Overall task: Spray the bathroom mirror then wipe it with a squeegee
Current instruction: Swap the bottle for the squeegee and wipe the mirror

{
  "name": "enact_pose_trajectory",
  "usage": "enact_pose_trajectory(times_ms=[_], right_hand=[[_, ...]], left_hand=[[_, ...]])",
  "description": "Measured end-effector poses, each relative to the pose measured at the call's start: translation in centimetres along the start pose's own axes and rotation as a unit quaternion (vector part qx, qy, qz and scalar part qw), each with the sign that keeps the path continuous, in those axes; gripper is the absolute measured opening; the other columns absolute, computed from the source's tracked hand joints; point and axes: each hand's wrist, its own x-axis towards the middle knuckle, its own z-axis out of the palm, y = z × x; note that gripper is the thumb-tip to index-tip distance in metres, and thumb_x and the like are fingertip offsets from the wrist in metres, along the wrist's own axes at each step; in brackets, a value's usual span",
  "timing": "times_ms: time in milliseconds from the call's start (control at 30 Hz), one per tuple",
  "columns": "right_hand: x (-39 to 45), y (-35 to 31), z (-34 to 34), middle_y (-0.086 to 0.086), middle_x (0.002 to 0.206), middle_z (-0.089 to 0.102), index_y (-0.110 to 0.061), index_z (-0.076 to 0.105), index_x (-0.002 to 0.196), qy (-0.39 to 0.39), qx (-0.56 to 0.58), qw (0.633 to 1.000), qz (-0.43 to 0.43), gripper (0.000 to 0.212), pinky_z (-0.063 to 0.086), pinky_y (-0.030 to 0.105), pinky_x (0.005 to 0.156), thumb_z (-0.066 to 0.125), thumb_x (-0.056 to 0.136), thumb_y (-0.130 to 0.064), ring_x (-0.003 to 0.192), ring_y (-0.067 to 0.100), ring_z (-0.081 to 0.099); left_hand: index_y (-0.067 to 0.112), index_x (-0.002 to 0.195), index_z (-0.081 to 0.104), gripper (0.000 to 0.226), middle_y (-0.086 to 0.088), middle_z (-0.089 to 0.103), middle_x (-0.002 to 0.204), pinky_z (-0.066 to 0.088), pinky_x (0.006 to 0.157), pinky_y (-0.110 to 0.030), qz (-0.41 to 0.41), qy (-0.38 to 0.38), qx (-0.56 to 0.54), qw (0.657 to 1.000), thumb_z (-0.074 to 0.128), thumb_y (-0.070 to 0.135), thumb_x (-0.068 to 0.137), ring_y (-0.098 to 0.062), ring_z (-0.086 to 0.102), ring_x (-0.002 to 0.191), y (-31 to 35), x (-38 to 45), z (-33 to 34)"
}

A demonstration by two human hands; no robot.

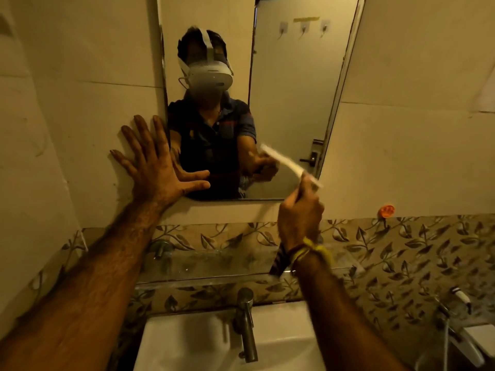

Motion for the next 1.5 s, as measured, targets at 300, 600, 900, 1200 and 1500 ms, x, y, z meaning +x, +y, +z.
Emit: enact_pose_trajectory(times_ms=[300,600,900,1200,1500], right_hand=[[0.3,-0.7,0.9,-0.023,0.062,0.037,-0.016,0.053,0.138,0.046,0.051,0.997,0.046,0.04,0.035,0.0,0.04,0.045,0.099,-0.015,0.047,-0.003,0.04],[-6.4,-0.9,3.7,-0.015,0.066,0.049,-0.018,0.049,0.142,-0.032,0.073,0.993,0.09,0.043,0.033,0.003,0.04,0.043,0.099,-0.016,0.051,-0.003,0.047],[-3.5,-5.1,2.2,0.006,0.061,0.054,-0.023,0.033,0.15,-0.057,0.054,0.995,0.056,0.051,0.04,0.031,0.045,0.037,0.1,-0.023,0.053,0.021,0.054],[-1.2,-12.1,1.2,0.01,0.093,0.065,-0.012,0.029,0.145,-0.107,0.048,0.981,-0.157,0.051,0.052,0.041,0.061,0.039,0.096,-0.02,0.073,0.029,0.064],[-2.8,-9.0,3.2,0.016,0.132,0.058,-0.009,0.042,0.145,-0.182,0.123,0.923,-0.317,0.047,0.046,0.017,0.09,0.049,0.098,-0.007,0.116,0.023,0.053]], left_hand=[[0.019,0.155,-0.024,0.158,-0.02,-0.024,0.163,-0.007,0.108,-0.078,0.014,-0.037,-0.004,0.999,0.046,0.1,0.039,-0.046,-0.021,0.149,-0.5,-0.3,-0.6],[0.025,0.149,-0.035,0.156,-0.014,-0.036,0.159,-0.007,0.112,-0.075,0.032,-0.062,0.003,0.998,0.051,0.096,0.039,-0.041,-0.029,0.147,-1.2,-0.5,-1.1],[0.025,0.154,-0.025,0.114,-0.009,-0.035,0.16,-0.013,0.112,-0.07,0.039,-0.05,-0.031,0.997,0.029,0.09,0.077,-0.036,-0.029,0.148,-1.5,-0.5,-1.4],[0.028,0.159,-0.011,0.07,0.004,-0.022,0.165,-0.01,0.119,-0.062,0.037,-0.036,-0.125,0.991,0.013,0.043,0.095,-0.023,-0.021,0.152,-2.5,-0.9,-2.6],[0.031,0.158,-0.011,0.067,0.012,-0.019,0.165,-0.009,0.123,-0.053,0.03,-0.033,-0.194,0.98,0.017,0.032,0.098,-0.013,-0.018,0.152,-3.3,-1.4,-3.6]])
